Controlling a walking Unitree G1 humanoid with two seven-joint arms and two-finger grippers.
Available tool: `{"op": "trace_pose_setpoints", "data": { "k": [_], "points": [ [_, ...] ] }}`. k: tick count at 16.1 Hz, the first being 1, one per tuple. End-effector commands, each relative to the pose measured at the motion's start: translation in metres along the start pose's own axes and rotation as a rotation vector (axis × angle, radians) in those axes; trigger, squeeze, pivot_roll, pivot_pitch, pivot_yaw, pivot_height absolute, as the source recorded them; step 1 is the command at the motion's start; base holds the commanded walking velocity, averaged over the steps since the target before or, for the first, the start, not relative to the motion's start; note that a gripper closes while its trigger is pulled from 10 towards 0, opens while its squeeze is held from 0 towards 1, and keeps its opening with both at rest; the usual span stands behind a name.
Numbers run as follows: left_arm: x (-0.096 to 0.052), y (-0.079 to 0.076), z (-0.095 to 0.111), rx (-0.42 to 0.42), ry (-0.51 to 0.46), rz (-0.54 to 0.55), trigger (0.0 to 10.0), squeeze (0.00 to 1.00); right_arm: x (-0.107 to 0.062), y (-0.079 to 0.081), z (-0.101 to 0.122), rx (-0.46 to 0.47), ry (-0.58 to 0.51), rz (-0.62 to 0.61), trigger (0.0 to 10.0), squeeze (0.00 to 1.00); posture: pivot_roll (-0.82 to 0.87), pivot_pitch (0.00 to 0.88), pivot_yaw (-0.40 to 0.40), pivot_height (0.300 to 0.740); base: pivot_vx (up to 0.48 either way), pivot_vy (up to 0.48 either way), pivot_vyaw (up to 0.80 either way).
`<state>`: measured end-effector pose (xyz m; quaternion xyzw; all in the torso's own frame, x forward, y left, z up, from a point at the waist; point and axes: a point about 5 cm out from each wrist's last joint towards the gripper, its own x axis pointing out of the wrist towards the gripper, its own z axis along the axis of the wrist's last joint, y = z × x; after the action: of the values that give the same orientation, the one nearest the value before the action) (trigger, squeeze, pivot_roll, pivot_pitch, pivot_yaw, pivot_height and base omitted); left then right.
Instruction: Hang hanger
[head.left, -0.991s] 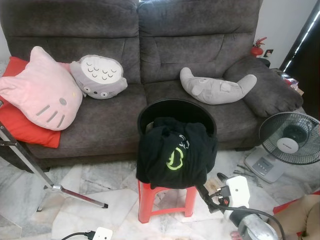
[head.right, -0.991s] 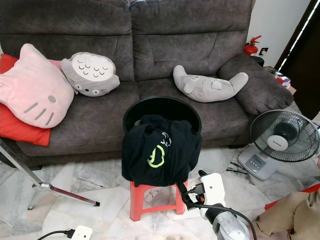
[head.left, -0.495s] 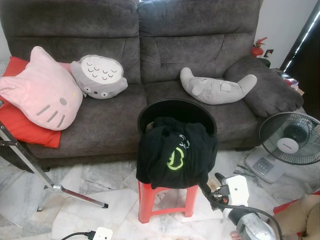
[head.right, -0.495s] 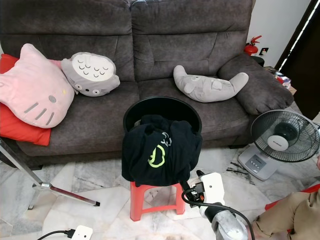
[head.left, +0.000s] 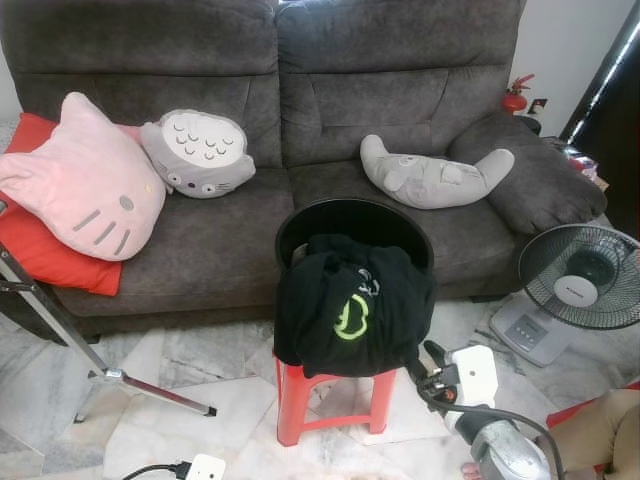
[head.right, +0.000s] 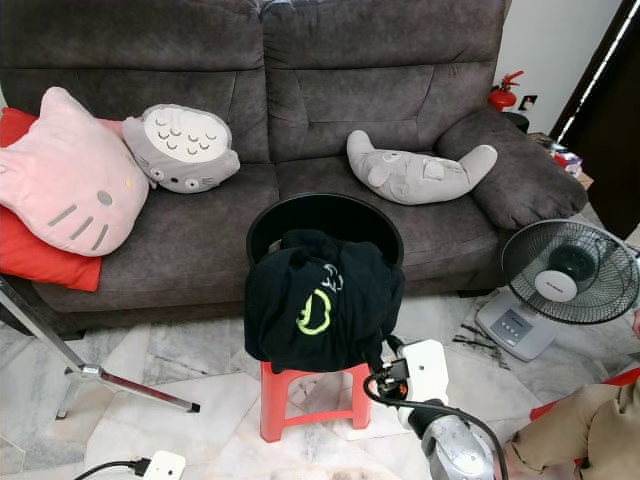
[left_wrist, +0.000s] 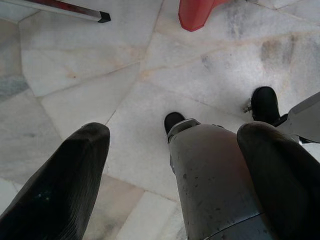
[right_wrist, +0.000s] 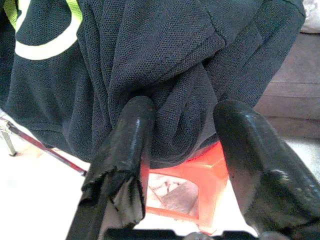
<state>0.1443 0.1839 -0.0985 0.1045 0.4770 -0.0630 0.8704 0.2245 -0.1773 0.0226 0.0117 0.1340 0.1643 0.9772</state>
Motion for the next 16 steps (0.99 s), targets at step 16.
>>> {"op": "trace_pose_setpoints", "data": {
  "k": [16],
  "points": [
    [-0.002, -0.007, -0.013, 0.019, 0.048, -0.025, 10.0, 0.00, 0.028, 0.000, 0.074, 0.017, -0.254, 0.029, 0.0, 0.00, -0.08, 0.000, -0.042, 0.740, 0.000, 0.000, 0.00]
  ]
}}
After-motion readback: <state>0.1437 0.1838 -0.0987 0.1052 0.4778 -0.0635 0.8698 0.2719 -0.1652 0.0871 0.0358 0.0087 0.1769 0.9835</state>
